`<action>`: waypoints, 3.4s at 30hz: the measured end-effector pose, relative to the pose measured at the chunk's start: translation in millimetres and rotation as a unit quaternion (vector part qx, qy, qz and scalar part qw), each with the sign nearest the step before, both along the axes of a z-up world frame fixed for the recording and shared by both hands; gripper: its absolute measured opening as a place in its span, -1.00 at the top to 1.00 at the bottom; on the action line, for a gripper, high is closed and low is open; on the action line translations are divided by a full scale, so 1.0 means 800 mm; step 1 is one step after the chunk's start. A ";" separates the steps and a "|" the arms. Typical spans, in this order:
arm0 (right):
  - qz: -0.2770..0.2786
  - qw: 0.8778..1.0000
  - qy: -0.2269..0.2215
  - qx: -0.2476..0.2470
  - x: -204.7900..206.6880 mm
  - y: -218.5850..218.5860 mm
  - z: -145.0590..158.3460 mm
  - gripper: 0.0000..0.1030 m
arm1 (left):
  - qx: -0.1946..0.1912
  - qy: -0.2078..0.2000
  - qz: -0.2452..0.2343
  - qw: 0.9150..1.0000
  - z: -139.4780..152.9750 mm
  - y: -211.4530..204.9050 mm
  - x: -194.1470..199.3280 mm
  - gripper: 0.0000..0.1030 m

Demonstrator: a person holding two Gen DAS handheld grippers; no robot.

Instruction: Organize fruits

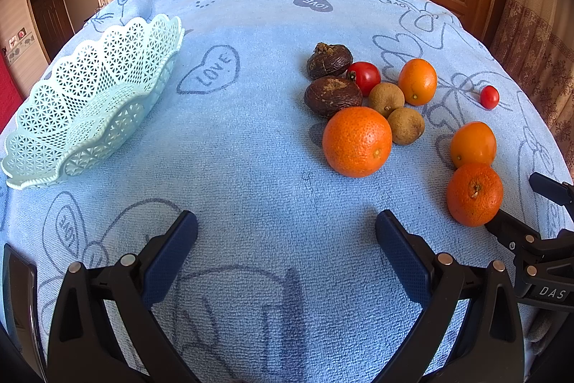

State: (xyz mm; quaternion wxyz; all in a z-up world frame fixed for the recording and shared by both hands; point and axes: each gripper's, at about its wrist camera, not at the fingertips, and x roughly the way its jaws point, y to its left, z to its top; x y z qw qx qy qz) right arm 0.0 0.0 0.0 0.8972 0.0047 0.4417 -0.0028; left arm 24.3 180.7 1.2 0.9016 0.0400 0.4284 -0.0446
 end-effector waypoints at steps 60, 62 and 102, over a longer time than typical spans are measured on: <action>0.097 0.992 -0.050 0.070 -0.007 0.052 0.022 0.29 | 0.021 -0.115 0.027 0.993 0.050 0.022 -0.025 -0.95; 0.088 0.992 -0.060 0.070 -0.008 0.047 0.025 0.29 | 0.007 -0.097 0.008 0.995 0.048 0.016 -0.020 -0.88; 0.071 0.993 -0.067 0.068 -0.006 0.045 0.021 0.28 | -0.055 -0.157 0.093 0.982 0.092 0.099 -0.009 0.22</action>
